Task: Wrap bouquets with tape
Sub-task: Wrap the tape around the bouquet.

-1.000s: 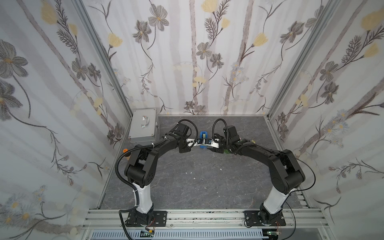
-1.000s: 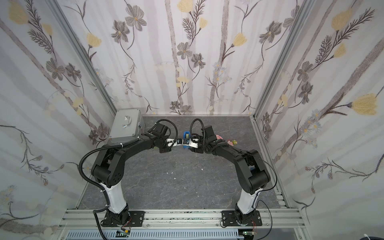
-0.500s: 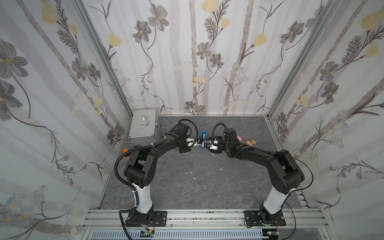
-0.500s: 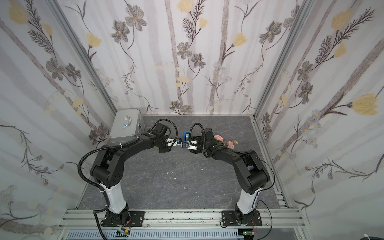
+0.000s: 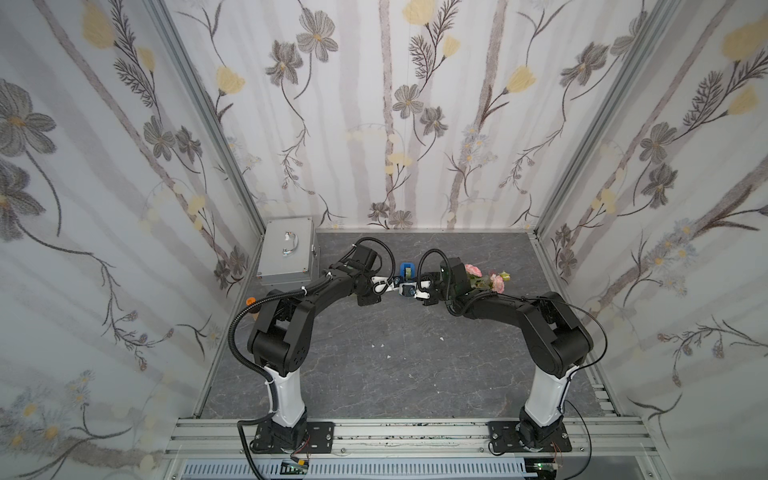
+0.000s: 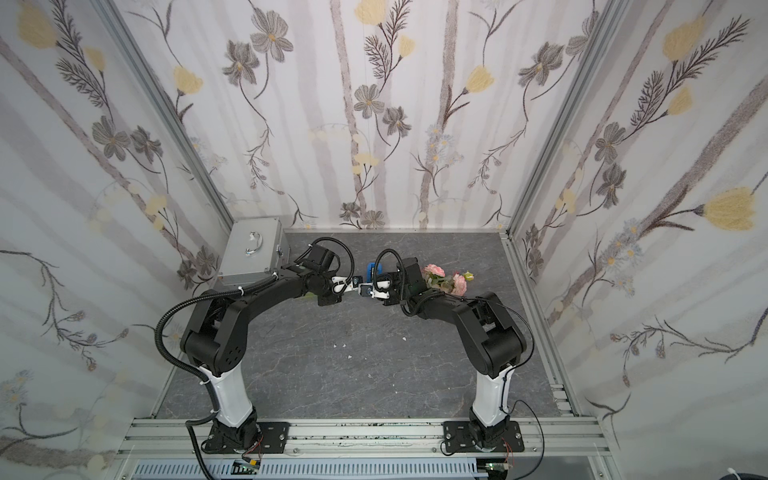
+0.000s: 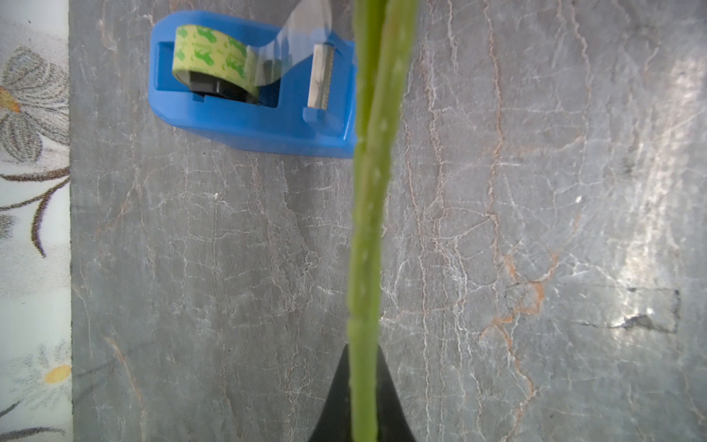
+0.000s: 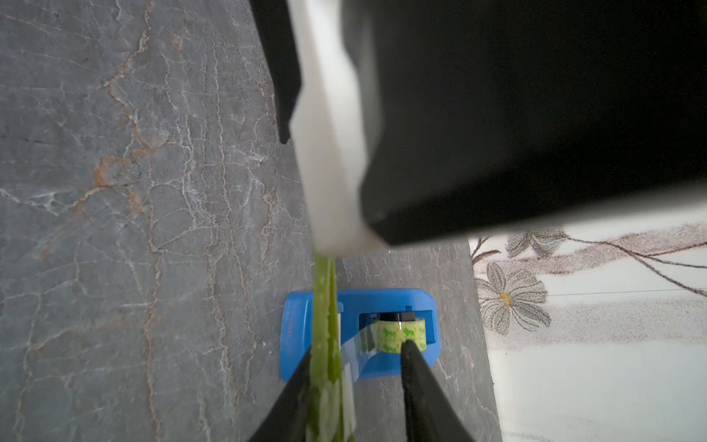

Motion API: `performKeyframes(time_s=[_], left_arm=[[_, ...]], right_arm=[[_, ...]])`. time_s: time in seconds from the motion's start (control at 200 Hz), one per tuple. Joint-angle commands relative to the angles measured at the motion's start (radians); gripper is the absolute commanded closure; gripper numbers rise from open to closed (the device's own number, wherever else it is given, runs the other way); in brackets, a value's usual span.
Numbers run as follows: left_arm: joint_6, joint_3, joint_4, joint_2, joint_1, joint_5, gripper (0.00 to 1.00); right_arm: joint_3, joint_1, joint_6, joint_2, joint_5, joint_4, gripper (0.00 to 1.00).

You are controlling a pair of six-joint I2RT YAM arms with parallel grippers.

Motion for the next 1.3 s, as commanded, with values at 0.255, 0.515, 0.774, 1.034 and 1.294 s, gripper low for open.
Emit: performKeyframes(time_s=[0.255,0.515,0.774,1.034,1.294], left_arm=[[-0.008,0.022,-0.007,-0.011,0.002,0.063,1.00],[-0.049,0.081,-0.135,-0.006,0.022,0.157,0.73],[-0.033,0.308,-0.548,0.100,0.045,0.266,0.45],[-0.002,0.460,-0.738,0.200,0.045,0.298,0.47],[0.006,0.530,-0.789,0.255,0.047,0.287,0.50]], right_arm=[[-0.016,0.011,-0.060,0.015,0.078,0.065,0.88],[-0.084,0.017,-0.101,-0.018,0.118,0.150,1.00],[-0.190,0.053,-0.175,-0.032,0.263,0.410,1.00],[-0.267,0.075,-0.276,-0.017,0.361,0.654,1.00],[-0.302,0.104,-0.385,0.017,0.388,0.819,1.00]])
